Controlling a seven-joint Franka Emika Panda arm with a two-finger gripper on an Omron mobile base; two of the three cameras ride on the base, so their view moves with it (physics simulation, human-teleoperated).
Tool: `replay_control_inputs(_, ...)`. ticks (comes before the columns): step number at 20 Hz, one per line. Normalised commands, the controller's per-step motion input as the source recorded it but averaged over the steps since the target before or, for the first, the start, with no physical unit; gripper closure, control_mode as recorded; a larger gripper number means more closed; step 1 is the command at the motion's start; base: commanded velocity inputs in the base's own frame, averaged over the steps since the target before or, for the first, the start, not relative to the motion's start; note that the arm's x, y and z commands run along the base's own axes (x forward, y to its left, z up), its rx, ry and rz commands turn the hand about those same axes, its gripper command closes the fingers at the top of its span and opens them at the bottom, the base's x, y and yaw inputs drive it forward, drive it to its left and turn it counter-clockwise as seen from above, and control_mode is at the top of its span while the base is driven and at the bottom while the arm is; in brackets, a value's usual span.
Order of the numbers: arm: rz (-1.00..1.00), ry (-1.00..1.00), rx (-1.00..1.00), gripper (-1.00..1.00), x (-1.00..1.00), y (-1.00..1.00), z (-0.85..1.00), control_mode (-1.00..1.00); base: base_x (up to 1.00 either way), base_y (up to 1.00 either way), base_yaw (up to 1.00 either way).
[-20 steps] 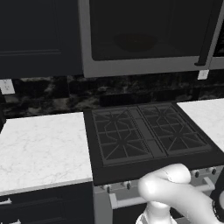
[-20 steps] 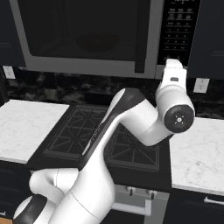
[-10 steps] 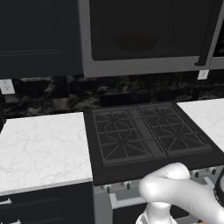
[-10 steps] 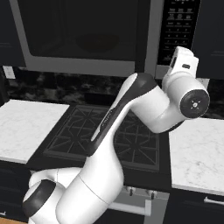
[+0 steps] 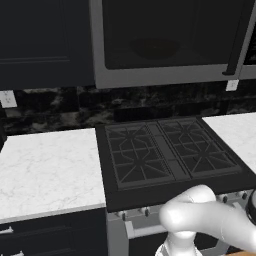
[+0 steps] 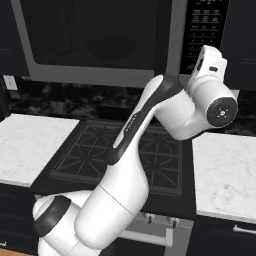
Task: Open the microwave, place the bowl with waffle inside the microwave, then close the microwave door and turn it on.
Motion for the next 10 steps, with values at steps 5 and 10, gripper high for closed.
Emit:
replay_control_inputs(5,0.0,-0.02,0.0,1.0,0.48,-0.08,0.0,-1.0,0.0,0.0,0.0)
replay_control_inputs(10,0.0,-0.02,0.0,1.0,0.34,-0.3,0.0,-1.0,0.0,0.0,0.0)
